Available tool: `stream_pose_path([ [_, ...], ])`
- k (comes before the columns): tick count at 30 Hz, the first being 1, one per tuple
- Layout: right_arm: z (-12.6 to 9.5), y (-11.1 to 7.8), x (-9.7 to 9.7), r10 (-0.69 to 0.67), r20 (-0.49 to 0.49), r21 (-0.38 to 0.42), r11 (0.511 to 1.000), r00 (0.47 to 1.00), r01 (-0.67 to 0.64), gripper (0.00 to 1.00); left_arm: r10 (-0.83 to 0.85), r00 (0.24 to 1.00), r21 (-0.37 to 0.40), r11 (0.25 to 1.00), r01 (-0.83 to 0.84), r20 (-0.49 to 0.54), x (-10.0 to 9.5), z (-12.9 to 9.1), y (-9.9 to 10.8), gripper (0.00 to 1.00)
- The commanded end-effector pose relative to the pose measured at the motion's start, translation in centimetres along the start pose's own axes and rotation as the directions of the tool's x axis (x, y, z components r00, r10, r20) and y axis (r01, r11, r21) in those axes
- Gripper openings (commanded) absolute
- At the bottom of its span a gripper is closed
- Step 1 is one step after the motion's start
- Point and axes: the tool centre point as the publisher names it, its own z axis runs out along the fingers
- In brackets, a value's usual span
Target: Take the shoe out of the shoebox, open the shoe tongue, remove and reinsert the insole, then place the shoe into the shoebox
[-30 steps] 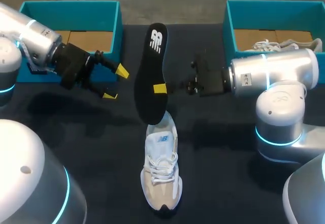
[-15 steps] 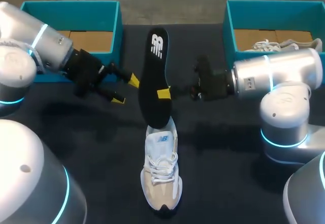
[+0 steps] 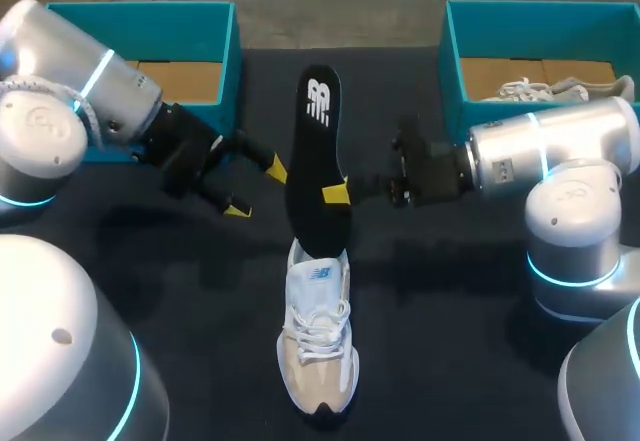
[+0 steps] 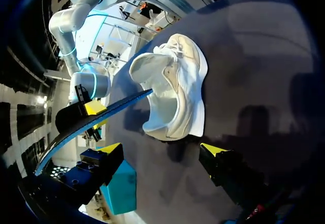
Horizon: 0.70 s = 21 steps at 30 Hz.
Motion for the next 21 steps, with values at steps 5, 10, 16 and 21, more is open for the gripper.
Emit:
stream_pose_path([
  [5, 0.80, -0.65, -0.65, -0.021, 0.001, -0.006, 1.000, 1.000, 0.021, 0.00, -0.026, 0.999, -0.059, 0.998, 0.024, -0.039, -0.25, 1.45, 1.30, 1.00],
  [10, 0.97, -1.18, -0.57, -0.077, 0.091, -0.070, 0.994, 0.993, 0.084, 0.00, -0.066, 0.997, -0.083, 0.995, 0.062, -0.050, -0.28, 1.32, 1.63, 1.00],
  [16, 0.97, -1.18, -0.57, -0.077, 0.091, -0.070, 0.994, 0.993, 0.084, 0.00, -0.066, 0.997, -0.083, 0.995, 0.062, -0.050, -0.28, 1.32, 1.63, 1.00],
  [21, 0.97, -1.18, -0.57, -0.077, 0.091, -0.070, 0.994, 0.993, 0.084, 0.00, -0.066, 0.997, -0.083, 0.995, 0.062, -0.050, -0.28, 1.32, 1.63, 1.00],
])
